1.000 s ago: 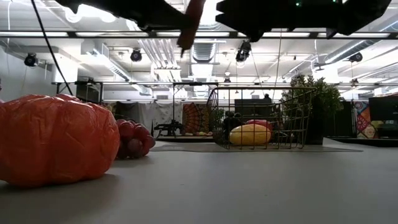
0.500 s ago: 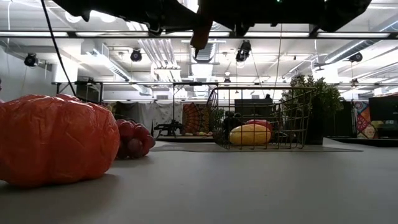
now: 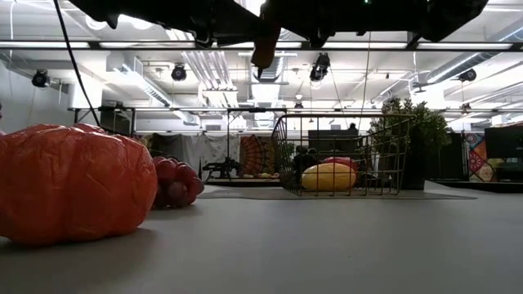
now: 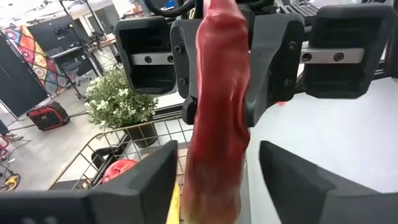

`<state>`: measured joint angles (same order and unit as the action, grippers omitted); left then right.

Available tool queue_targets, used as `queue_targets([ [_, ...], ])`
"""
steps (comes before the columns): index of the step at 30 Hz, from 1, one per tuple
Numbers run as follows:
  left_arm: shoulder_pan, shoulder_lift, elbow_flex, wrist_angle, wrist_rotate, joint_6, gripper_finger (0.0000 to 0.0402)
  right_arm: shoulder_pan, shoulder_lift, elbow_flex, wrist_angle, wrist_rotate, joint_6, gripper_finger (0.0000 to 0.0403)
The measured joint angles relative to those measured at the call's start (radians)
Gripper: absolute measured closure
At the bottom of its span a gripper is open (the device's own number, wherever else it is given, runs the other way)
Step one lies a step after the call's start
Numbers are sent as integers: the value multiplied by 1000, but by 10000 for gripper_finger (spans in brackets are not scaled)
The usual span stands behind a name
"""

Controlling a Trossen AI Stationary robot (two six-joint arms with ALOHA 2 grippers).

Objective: Build produce basket
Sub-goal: Put the chili pepper into the wire basket

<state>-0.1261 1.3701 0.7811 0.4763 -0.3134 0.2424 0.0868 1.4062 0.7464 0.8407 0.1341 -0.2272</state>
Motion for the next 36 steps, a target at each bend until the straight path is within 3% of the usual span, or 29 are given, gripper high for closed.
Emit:
queue_targets([
  [3,0,-15,0,-42,0,7,166,0,-27,0,-36,17,39,335],
  [8,0,-34,-1,-95,-1,17,156,0,-100,0,-206,134,103,335],
  [15,1,-51,-2,-103,-44,77,155,-13,-207,0,-431,509,214,335],
  [18,2,-58,-2,-99,-63,78,155,-58,-216,0,-496,600,271,335],
  [28,2,-58,-2,-92,-63,44,155,-298,-64,0,-550,554,487,334],
  [36,2,-103,-2,-141,-70,23,155,-349,60,28,-525,513,559,329],
])
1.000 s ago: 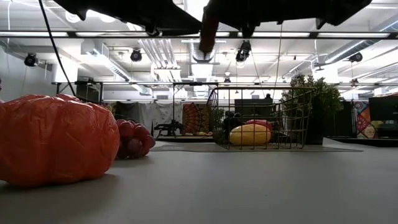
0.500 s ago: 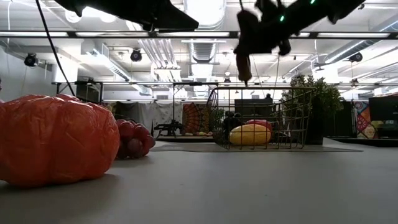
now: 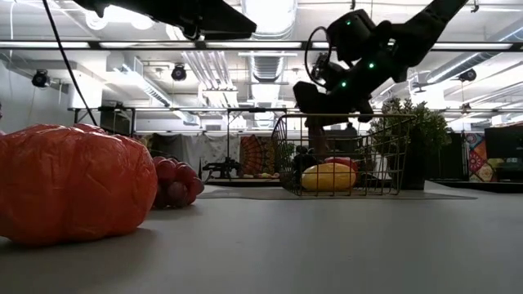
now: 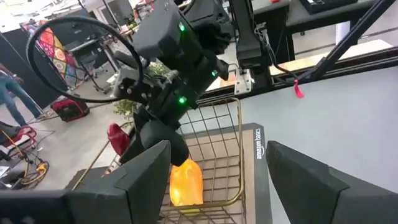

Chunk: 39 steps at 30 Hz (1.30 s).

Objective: Build produce basket
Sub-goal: Put the chili pepper into the wire basket, then put the banana into the wire basket

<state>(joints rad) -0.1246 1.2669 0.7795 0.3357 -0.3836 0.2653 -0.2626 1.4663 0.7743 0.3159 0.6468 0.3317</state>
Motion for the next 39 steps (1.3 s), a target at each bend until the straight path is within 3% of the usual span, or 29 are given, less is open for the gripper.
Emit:
queue_targets([
  [9,-2,-44,0,-17,0,-32,155,0,75,49,-4,8,-14,281],
  [18,-2,-51,-1,-43,-1,-54,155,0,72,66,-43,10,-15,224],
  [31,-1,-60,-1,-248,-213,-272,155,9,-113,66,-194,7,-41,204],
  [39,6,-60,-1,-391,-322,-445,155,76,-243,66,-291,5,-44,204],
])
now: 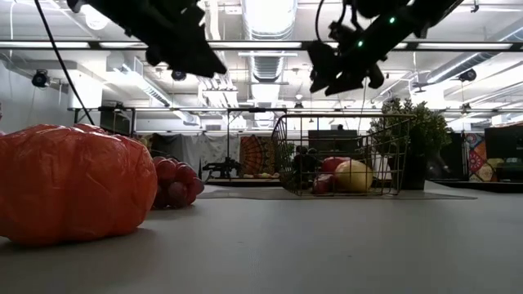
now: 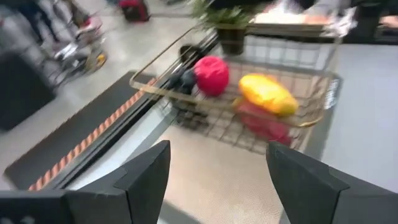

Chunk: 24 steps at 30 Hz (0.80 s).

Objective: Build produce basket
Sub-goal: Put the banana into the wire basket

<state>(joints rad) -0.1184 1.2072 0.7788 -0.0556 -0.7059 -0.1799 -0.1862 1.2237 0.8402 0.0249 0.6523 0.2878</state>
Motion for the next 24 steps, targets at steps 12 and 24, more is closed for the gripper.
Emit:
queue_targets([
  [12,115,20,0,-376,-51,-389,155,135,-25,0,-21,1,-14,207],
  [24,130,49,-5,-698,151,115,155,143,-25,0,-27,2,-19,213],
])
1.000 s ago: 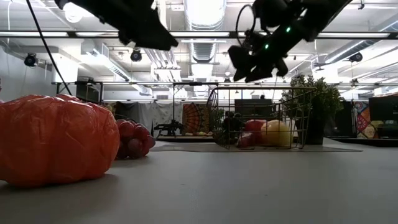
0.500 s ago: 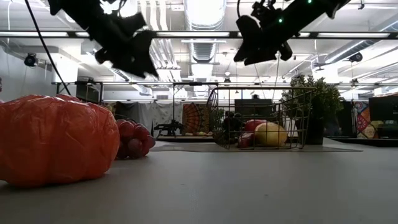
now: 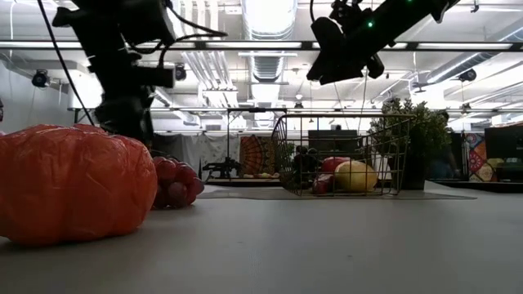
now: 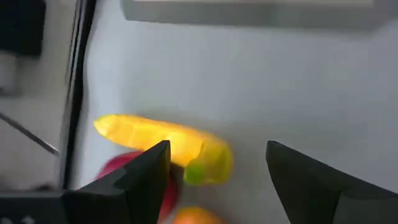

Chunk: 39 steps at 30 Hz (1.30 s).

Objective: Build produce basket
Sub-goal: Put the banana into the wire basket

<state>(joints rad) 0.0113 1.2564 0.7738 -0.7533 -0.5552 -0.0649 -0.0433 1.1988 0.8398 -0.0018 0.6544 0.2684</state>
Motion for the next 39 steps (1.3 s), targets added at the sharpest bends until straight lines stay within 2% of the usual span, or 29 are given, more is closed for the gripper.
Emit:
queue_targets([
  [5,3,2,-19,2,-2,138,155,0,0,-5,-1,0,-1,218],
  [14,3,2,-71,39,-28,125,165,0,0,-13,-2,0,0,220],
  [20,3,2,-71,76,-29,128,228,1,0,-15,-2,0,2,222],
  [30,3,-3,-70,77,-25,122,386,2,0,-27,-2,0,11,227],
  [35,0,-31,-40,79,-24,98,390,4,1,-27,-1,-3,-7,225],
  [39,-17,-77,0,92,9,99,393,16,1,-25,0,-16,-88,212],
])
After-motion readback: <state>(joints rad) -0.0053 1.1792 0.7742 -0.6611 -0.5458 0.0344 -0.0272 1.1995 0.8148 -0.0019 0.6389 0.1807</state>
